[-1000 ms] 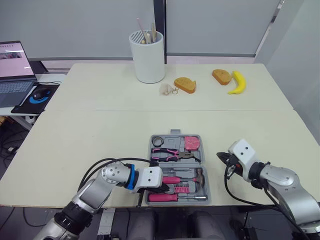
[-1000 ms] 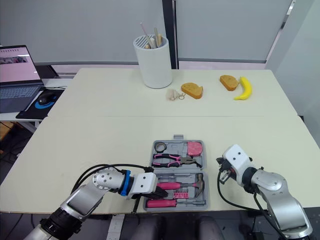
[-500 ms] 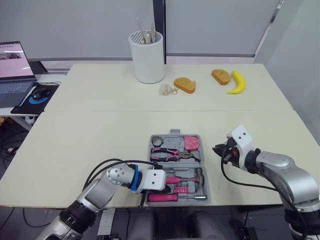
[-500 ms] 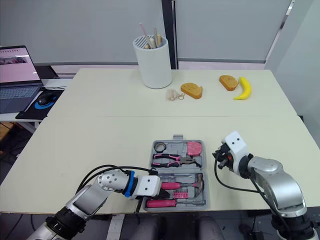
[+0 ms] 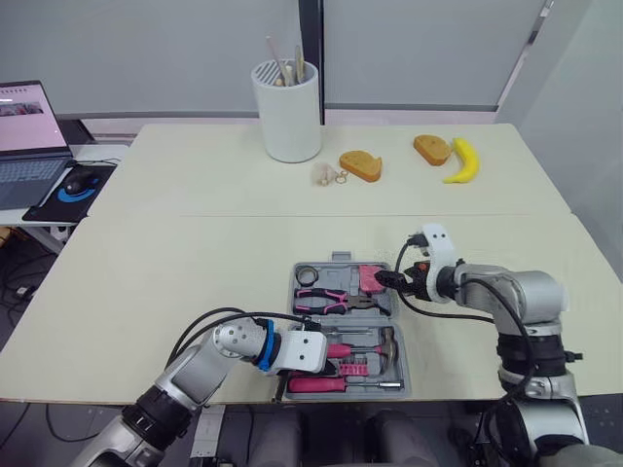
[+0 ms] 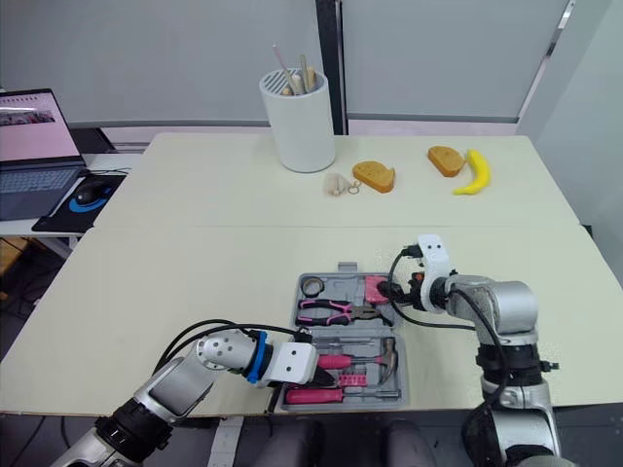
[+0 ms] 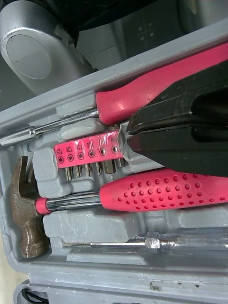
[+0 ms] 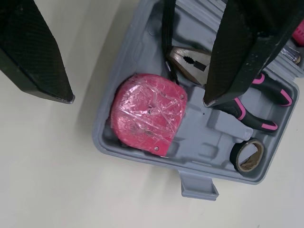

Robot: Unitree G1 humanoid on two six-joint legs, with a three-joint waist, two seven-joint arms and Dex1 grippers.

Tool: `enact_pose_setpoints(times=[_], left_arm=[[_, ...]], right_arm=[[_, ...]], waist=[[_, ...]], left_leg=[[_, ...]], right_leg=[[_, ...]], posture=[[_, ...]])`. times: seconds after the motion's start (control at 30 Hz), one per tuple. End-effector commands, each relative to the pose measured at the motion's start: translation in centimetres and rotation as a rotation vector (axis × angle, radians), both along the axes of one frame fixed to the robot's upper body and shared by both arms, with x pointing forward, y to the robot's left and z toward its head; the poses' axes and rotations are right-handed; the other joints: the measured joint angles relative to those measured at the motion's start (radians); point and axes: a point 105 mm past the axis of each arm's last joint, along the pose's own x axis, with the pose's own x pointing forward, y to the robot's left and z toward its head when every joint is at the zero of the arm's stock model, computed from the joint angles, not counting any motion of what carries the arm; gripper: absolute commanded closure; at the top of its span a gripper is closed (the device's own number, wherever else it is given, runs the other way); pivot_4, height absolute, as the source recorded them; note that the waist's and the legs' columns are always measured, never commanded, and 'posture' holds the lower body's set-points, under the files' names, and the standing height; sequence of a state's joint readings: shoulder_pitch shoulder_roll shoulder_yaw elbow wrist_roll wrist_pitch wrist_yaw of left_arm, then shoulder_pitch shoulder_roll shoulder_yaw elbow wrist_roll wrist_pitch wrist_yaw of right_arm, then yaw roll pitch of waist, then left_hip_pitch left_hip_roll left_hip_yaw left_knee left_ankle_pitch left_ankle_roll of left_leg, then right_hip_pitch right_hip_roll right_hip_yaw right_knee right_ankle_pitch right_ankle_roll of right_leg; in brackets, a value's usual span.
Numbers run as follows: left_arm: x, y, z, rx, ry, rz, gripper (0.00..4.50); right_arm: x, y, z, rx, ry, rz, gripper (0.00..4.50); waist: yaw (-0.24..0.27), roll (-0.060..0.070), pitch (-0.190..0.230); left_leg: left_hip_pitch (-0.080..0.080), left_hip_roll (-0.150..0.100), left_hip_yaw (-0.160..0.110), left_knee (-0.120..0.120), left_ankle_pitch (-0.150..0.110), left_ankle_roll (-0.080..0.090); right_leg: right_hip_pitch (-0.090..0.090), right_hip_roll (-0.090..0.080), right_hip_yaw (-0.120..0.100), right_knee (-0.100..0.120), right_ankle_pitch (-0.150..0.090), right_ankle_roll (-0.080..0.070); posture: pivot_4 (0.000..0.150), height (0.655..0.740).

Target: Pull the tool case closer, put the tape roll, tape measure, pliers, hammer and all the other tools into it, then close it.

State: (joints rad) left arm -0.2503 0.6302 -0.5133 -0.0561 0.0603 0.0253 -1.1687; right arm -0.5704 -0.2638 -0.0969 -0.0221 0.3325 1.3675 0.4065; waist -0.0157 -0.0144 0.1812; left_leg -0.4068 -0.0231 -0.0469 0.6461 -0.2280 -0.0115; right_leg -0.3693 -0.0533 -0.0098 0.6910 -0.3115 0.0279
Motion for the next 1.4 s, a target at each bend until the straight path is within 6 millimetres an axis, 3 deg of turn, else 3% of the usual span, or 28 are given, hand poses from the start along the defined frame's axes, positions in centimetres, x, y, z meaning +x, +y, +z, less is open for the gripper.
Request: enact_pose_setpoints(times=[0.03, 0.3, 0.57, 0.7, 0.97, 1.4], left_arm=[[-0.6, 1.1, -2.1, 0.088, 0.047, 0.013, 4.50], [-0.9, 1.9, -2.5, 0.120, 0.065, 0.007, 4.50], [-0.8, 3.0, -2.6, 0.177, 0.082, -0.014, 4.50], [-1.4, 3.6, -3.0, 0.224, 0.103, -0.057, 4.50], [-2.4, 4.3, -3.6, 0.271, 0.125, -0.099, 4.50], [-2.4, 5.2, -4.0, 0.302, 0.127, -0.101, 4.50]], right_arm=[[1.2, -0.7, -0.5, 0.009, 0.014, -0.044, 0.05], [1.0, 2.8, -1.3, 0.181, 0.119, 0.066, 0.05], [1.3, 4.4, -2.9, 0.225, 0.148, 0.135, 0.05], [1.6, 6.0, -1.8, 0.295, 0.084, 0.237, 0.05], [1.4, 6.7, -0.2, 0.343, 0.011, 0.387, 0.05], [1.9, 8.1, 3.5, 0.335, -0.169, 0.565, 0.05]], waist=[[-0.001, 0.000, 0.000], [-0.015, 0.001, -0.001], [-0.032, 0.001, -0.007], [-0.045, 0.000, -0.010], [-0.048, 0.001, -0.010], [-0.046, 0.001, -0.009]], left_leg=[[0.000, 0.000, 0.000, 0.000, 0.000, 0.000], [0.004, 0.000, 0.001, -0.001, 0.000, 0.000], [0.009, 0.002, 0.001, -0.002, 0.000, 0.000], [0.010, 0.004, 0.000, -0.003, 0.000, 0.000], [0.008, 0.017, 0.002, -0.005, 0.000, 0.001], [0.009, 0.018, 0.002, -0.006, 0.000, 0.001]], right_leg=[[0.000, 0.000, 0.000, 0.000, 0.000, 0.000], [0.002, 0.000, 0.001, 0.001, 0.000, 0.000], [0.005, 0.002, 0.001, 0.001, 0.000, 0.000], [0.006, 0.005, 0.001, 0.001, 0.000, 0.000], [0.002, 0.016, 0.003, 0.001, -0.001, -0.003], [-0.001, 0.018, 0.003, 0.006, -0.004, -0.008]], posture=[[0.150, 0.7400], [0.150, 0.7400], [0.150, 0.7400], [0.150, 0.7400], [0.150, 0.7400], [0.150, 0.7400]])
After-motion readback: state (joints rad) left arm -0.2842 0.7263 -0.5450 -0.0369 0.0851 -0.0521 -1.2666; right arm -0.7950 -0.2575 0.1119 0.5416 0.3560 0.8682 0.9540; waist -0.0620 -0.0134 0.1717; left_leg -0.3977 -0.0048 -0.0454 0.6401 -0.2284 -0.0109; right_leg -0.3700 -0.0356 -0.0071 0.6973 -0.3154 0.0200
